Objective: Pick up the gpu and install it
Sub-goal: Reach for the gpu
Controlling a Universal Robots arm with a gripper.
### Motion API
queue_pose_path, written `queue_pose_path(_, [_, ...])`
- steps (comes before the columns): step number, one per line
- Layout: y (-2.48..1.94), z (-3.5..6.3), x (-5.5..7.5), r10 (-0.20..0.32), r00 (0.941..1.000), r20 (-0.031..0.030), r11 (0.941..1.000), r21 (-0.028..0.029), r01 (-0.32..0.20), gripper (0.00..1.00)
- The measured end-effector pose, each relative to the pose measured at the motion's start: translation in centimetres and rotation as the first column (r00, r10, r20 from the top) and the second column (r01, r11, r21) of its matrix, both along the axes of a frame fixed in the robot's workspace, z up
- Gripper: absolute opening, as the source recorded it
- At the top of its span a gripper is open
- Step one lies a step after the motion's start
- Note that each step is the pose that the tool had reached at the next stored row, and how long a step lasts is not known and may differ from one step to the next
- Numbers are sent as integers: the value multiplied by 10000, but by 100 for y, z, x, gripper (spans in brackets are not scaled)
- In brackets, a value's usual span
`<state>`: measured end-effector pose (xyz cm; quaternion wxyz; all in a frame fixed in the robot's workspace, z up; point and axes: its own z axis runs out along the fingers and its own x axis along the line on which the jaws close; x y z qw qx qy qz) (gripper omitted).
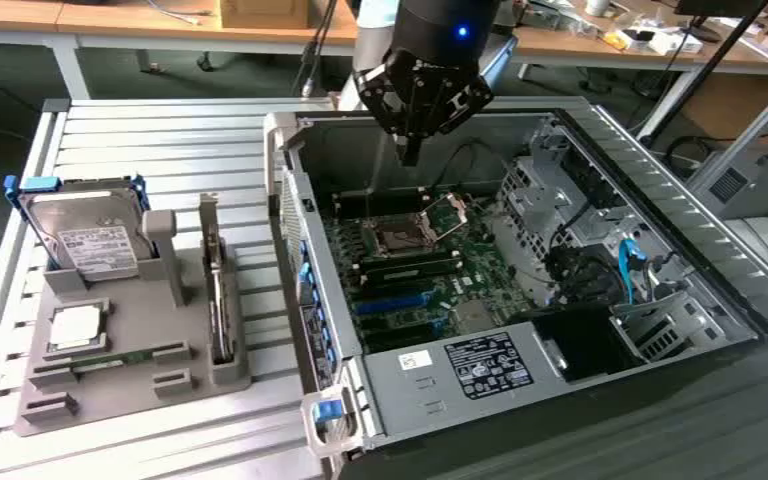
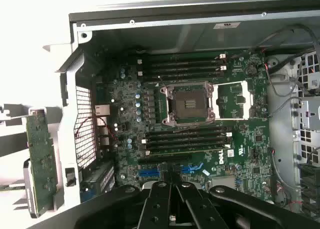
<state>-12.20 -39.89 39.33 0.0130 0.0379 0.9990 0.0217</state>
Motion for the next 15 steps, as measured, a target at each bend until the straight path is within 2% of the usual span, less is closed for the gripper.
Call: queue_pose_path(15, [0,0,-31,0,10000,1,10000,0,0,11])
